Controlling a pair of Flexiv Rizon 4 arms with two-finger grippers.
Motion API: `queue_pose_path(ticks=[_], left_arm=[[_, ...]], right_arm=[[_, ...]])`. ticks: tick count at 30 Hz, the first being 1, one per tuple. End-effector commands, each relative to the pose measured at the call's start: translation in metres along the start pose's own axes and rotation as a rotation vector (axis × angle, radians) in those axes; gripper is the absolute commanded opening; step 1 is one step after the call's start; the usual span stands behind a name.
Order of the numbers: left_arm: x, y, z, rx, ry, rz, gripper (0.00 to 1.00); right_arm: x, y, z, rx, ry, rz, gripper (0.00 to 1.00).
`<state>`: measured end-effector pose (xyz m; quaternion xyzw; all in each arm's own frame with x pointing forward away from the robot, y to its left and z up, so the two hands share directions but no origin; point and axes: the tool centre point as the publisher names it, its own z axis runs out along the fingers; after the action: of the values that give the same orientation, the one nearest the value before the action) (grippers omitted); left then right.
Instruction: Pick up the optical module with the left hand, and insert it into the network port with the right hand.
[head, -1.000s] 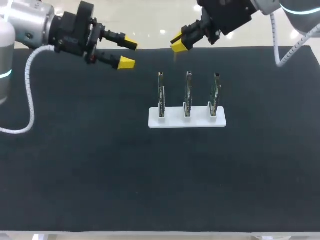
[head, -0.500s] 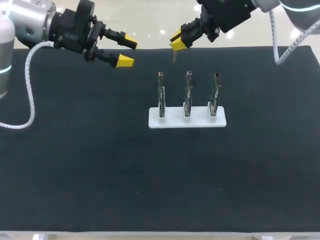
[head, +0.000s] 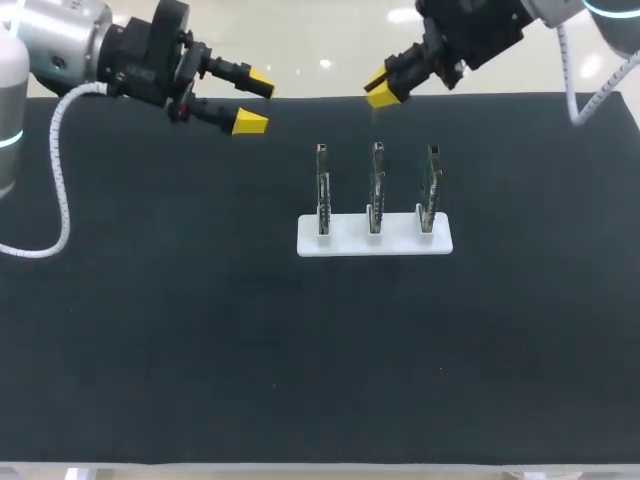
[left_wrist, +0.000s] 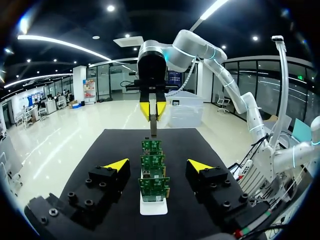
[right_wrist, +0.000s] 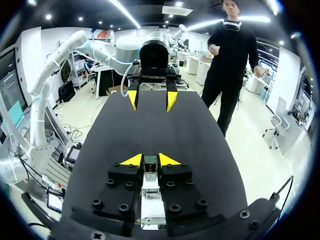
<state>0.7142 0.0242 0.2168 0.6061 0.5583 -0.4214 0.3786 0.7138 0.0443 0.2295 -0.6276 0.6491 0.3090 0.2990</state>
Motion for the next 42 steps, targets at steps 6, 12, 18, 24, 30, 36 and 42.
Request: queue_pose_path(ticks=[6,12,18,24,30,36,42], left_arm=[[0.000,0.001,0.001,0.001,0.003,-0.001,1.00],[0.000,0.001,0.001,0.001,0.003,-0.001,1.00],[0.000,0.001,0.001,0.001,0.003,-0.001,1.00],[0.000,0.001,0.001,0.001,0.003,-0.001,1.00],[0.000,0.001,0.001,0.001,0.003,-0.001,1.00],[0.000,0.001,0.001,0.001,0.003,-0.001,1.00],[0.000,0.001,0.001,0.001,0.003,-0.001,1.00]], right_arm=[[0.020,-0.008,-0.014,-0.033,0.017,-0.016,0.00],[0.034,-0.012,-0.023,-0.045,0.031,-0.034,0.00],[0.045,-0.013,-0.032,-0.054,0.037,-0.042,0.00],[0.056,-0.014,-0.038,-0.068,0.056,-0.043,0.00],[0.067,-0.016,-0.036,-0.061,0.049,-0.046,0.00],[0.074,-0.018,-0.034,-0.070,0.045,-0.053,0.00],[0.079,-0.019,-0.032,-0.072,0.039,-0.057,0.00]])
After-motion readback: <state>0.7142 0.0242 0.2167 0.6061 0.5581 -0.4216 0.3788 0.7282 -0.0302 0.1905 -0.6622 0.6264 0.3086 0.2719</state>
